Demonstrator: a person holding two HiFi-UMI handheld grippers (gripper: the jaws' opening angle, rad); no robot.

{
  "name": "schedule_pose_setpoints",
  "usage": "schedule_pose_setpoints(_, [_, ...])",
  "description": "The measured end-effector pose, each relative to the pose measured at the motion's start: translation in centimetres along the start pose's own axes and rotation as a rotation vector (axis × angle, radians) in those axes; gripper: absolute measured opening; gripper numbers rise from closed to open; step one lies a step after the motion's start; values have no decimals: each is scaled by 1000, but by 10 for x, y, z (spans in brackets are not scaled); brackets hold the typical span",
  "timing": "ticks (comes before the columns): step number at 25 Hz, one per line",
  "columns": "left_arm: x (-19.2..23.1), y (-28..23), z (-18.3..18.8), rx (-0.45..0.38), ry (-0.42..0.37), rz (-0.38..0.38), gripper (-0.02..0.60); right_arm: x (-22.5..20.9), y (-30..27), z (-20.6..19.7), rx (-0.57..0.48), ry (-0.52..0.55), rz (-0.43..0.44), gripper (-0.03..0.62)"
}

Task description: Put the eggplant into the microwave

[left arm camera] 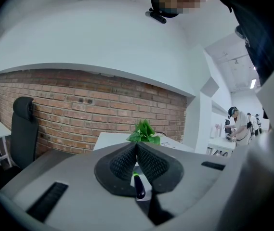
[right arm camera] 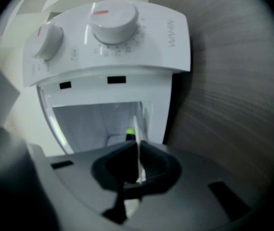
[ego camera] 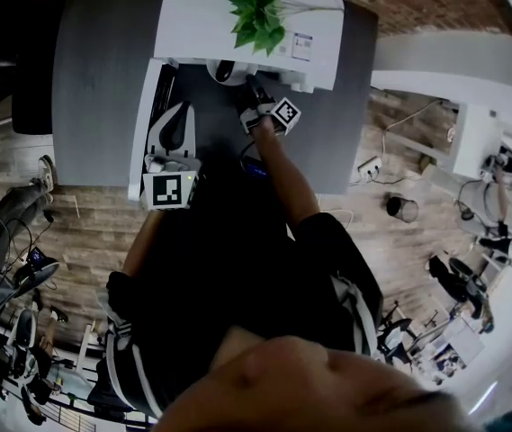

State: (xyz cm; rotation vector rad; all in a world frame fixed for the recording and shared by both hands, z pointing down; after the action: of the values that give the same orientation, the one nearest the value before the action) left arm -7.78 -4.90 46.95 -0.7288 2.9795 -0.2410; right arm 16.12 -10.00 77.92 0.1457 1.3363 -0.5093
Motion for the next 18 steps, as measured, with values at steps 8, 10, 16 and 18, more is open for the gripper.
schedule_pose_setpoints(8, [0, 0, 0, -7, 14, 3, 37, 2, -8, -1, -13, -15, 0, 44])
schedule_pose_setpoints(10, [1, 0, 0, -16, 8, 5, 37, 1, -10, 0, -14, -10, -4, 44])
schedule_pose_setpoints(16, [3, 0, -1, -3, 6, 6, 37, 3, -16, 0, -20, -21, -3, 44])
schedule_pose_setpoints(18, [3, -1, 0, -9, 4, 5, 37, 2, -17, 2, -20, -20, -5, 44])
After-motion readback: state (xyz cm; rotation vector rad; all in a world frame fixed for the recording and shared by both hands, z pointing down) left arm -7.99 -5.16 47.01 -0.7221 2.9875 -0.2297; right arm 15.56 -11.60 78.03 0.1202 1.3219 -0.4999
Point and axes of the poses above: the fingertips, and each gripper's own axes: y backward along the fingers, x to its left, z out of its top, the point moved 7 cm from there along y, backward along the fingers, and after that the axes turned 8 degrees about -y, right-handed, at the moved point
